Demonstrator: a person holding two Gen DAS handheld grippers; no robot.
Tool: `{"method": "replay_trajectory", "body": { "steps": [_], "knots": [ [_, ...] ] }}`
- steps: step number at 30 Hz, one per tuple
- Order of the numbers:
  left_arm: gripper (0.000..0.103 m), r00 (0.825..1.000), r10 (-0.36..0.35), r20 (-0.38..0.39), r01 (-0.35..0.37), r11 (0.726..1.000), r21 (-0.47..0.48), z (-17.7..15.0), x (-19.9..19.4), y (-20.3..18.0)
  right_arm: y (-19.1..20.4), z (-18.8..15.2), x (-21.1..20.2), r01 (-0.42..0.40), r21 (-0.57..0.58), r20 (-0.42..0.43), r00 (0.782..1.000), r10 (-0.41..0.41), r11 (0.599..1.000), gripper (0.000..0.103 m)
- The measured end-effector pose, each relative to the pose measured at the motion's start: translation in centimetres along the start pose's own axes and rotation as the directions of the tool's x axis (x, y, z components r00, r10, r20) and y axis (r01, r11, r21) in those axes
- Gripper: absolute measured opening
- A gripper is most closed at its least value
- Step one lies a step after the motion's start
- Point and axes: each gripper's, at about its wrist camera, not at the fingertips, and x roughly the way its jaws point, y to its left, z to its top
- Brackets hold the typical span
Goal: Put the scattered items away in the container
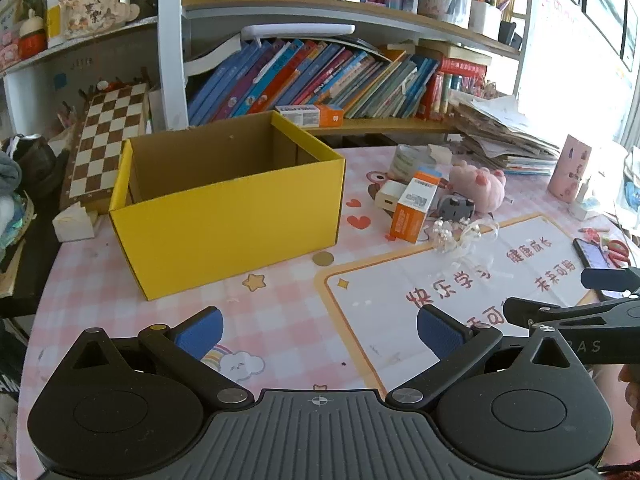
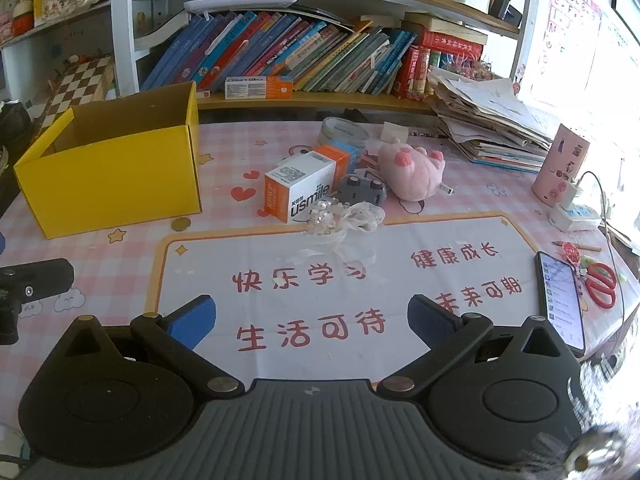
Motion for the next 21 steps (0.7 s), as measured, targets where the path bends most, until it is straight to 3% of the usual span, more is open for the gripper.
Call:
{"method": "replay_trajectory", "body": {
  "steps": [21],
  "knots": [
    [0.103, 1.0, -0.01, -0.019, 0.01, 1.0, -0.012, 0.1, 0.5, 0.7, 0.3, 0.2, 0.2, -0.005, -0.003, -0.003, 1.0, 0.005, 1.0, 0.103]
  ]
}}
